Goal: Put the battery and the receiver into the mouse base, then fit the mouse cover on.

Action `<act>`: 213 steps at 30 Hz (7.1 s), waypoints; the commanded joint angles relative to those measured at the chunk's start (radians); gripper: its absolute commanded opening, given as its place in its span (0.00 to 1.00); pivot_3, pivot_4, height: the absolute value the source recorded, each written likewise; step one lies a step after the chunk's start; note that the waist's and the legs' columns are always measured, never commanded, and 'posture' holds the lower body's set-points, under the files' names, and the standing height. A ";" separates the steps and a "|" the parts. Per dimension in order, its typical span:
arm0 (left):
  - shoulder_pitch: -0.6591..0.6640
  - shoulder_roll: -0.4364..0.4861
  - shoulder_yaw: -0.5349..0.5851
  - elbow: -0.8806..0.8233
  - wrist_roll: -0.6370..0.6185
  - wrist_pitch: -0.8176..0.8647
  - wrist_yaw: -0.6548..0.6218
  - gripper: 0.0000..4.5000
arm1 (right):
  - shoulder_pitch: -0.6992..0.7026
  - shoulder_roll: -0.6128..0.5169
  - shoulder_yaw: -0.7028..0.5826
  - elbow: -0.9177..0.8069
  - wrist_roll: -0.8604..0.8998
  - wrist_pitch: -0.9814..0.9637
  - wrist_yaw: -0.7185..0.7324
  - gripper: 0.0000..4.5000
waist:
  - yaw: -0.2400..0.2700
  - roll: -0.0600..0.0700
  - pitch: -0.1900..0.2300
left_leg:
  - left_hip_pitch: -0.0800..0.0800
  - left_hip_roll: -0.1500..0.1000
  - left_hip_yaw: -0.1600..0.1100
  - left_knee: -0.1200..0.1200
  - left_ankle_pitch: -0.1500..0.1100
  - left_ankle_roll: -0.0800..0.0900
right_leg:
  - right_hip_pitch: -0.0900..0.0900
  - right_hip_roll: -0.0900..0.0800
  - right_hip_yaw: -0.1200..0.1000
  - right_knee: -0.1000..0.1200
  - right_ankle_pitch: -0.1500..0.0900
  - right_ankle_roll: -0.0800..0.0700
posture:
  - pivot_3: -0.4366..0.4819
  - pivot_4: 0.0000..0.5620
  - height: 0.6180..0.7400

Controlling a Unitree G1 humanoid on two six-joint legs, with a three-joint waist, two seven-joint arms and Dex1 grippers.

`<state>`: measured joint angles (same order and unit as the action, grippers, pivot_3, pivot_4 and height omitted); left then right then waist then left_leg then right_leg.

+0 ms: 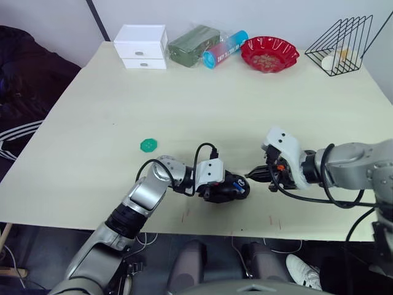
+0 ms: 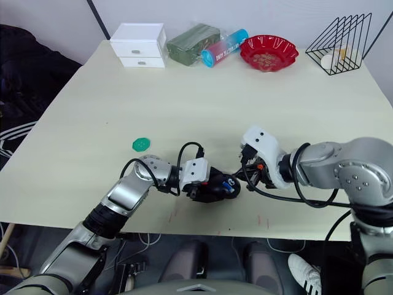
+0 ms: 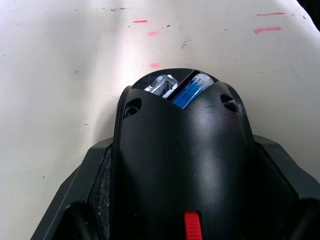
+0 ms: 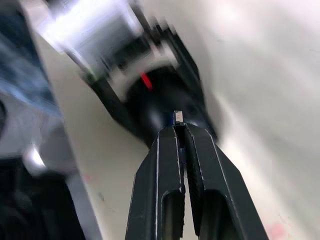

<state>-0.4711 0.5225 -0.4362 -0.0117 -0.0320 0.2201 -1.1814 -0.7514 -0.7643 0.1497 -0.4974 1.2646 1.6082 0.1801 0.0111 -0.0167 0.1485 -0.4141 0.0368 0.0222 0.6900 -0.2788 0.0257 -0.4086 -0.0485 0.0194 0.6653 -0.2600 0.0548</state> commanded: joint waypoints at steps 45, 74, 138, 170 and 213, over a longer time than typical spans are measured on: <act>-0.003 -0.021 -0.043 0.097 0.053 -0.079 -0.002 0.66 | -0.401 -0.051 0.619 0.407 0.708 -0.224 -0.681 0.00 | 0.003 0.000 0.000 | -0.002 0.002 -0.001 0.000 0.000 0.000 | 0.000 -0.001 -0.002 -0.001 0.000 0.000 | 0.48 0.27 1.00; 0.002 -0.012 -0.050 0.055 0.075 -0.040 0.006 0.66 | -0.386 -0.011 0.658 0.453 0.708 -0.213 -0.730 0.00 | 0.001 0.001 -0.001 | -0.001 0.003 -0.001 -0.001 0.000 0.001 | 0.000 -0.001 -0.002 -0.002 0.000 0.000 | 0.48 0.27 1.00; 0.014 -0.004 -0.060 0.062 0.077 -0.049 0.009 0.66 | -0.303 -0.040 0.651 0.377 0.708 -0.265 -0.843 0.00 | 0.002 0.002 -0.006 | -0.001 0.003 -0.001 -0.002 0.000 0.001 | 0.000 -0.002 -0.002 -0.003 0.000 0.000 | 0.48 0.27 1.00; 0.010 -0.011 -0.057 0.077 0.071 -0.046 0.005 0.66 | -0.329 -0.033 0.631 0.371 0.708 -0.271 -0.853 0.36 | 0.001 0.003 -0.005 | -0.002 0.003 -0.001 -0.003 0.000 0.001 | 0.000 -0.002 -0.002 -0.004 0.000 -0.001 | 0.48 0.27 1.00; 0.001 0.000 -0.048 0.042 0.056 -0.008 -0.022 0.66 | -0.145 -0.352 0.375 0.010 0.671 -0.450 -0.584 0.36 | 0.003 0.004 -0.004 | -0.004 0.004 -0.001 -0.005 0.000 0.001 | -0.002 -0.003 -0.003 -0.006 -0.001 -0.001 | 0.48 0.27 1.00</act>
<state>-0.4893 0.5041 -0.4511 0.0114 -0.0122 0.1910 -1.2036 -0.9237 -1.1064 0.6026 -0.4284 1.9539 1.2059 -0.4031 0.0142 -0.0125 0.1447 -0.4185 0.0407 0.0207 0.6845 -0.2792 0.0266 -0.4108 -0.0517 0.0165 0.6588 -0.2605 0.0541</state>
